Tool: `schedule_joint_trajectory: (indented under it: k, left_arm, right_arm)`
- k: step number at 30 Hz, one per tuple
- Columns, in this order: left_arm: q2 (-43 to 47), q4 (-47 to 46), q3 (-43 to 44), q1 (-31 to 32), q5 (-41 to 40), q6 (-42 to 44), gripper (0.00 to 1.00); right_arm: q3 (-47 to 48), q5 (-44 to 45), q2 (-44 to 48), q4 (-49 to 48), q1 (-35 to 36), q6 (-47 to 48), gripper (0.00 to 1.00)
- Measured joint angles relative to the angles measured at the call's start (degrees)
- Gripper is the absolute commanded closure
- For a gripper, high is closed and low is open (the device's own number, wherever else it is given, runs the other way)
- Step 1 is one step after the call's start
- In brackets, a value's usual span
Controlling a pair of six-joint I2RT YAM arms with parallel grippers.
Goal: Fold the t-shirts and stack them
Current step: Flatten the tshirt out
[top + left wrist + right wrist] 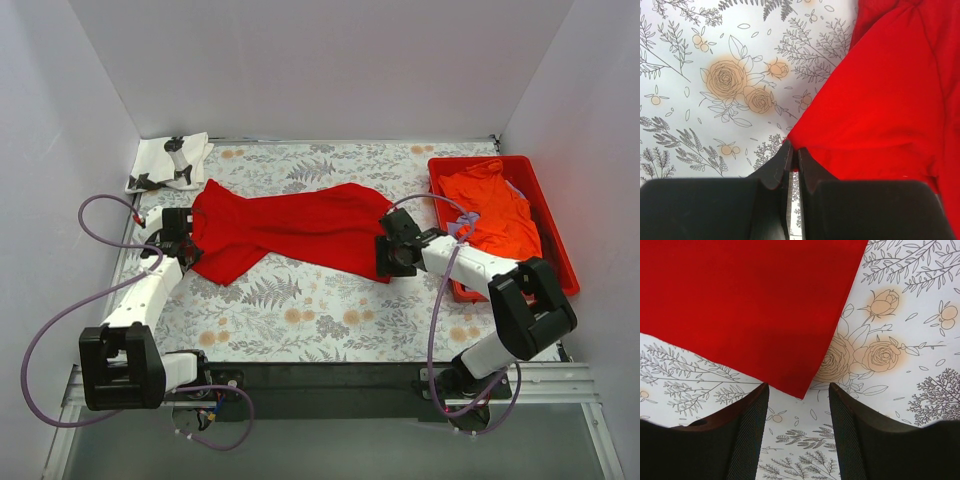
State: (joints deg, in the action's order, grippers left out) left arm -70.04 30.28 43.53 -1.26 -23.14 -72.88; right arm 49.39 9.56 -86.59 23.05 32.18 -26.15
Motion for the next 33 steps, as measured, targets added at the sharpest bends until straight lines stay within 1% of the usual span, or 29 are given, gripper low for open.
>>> schedule_joint_trajectory:
  k: [9, 12, 13, 15, 19, 21, 22, 24, 26, 29, 31, 33]
  left_arm:
    - [1.2, -0.8, 0.0, 0.3, 0.1, 0.0, 1.0]
    - [1.5, -0.8, -0.1, 0.3, 0.1, 0.0, 1.0]
    - [1.6, -0.8, -0.1, 0.3, 0.1, 0.0, 1.0]
    - [1.6, -0.9, -0.1, 0.3, 0.1, 0.0, 1.0]
    - [1.6, -1.0, -0.4, 0.3, 0.0, 0.0, 1.0]
    - [1.6, -1.0, -0.8, 0.8, 0.0, 0.0, 1.0]
    - [1.6, -0.9, -0.9, 1.2, 0.1, 0.0, 1.0]
    - [1.6, -0.9, -0.8, 1.8, 0.2, 0.0, 1.0]
    - [1.3, -0.6, -0.7, 2.2, 0.4, 0.0, 1.0]
    - [-1.4, 1.0, 2.0, 2.2, 0.7, -0.1, 1.0]
    - [-5.3, 2.7, 6.8, 2.2, 0.8, -0.2, 1.0]
    - [-11.0, 6.7, 15.7, 2.2, 1.0, -0.5, 1.0]
  right_arm:
    - [0.7, 3.6, -3.9, 0.9, 0.9, -2.5, 0.46]
    - [0.7, 4.4, -4.0, 0.8, 1.0, -2.8, 0.51]
    - [0.7, 4.5, -4.0, 0.8, 1.0, -2.9, 0.56]
    - [0.5, 4.7, -4.1, 0.3, 1.0, -3.0, 0.61]
    - [0.4, 4.6, -4.3, -1.0, 1.0, -3.0, 0.78]
    - [0.3, 4.4, -4.3, -1.7, 1.0, -3.1, 0.84]
    - [0.3, 4.2, -4.3, -2.0, 1.0, -3.1, 0.9]
    - [0.2, 4.0, -4.3, -2.4, 1.0, -3.2, 0.97]
    - [0.1, 4.1, -4.1, -2.3, 1.0, -3.0, 0.99]
    - [1.0, 5.4, -4.1, -0.7, 0.6, -1.2, 0.99]
    - [4.0, 7.1, -4.2, 3.5, -0.8, 1.0, 0.99]
    - [9.4, 9.0, -4.1, 6.6, -2.6, 3.5, 0.99]
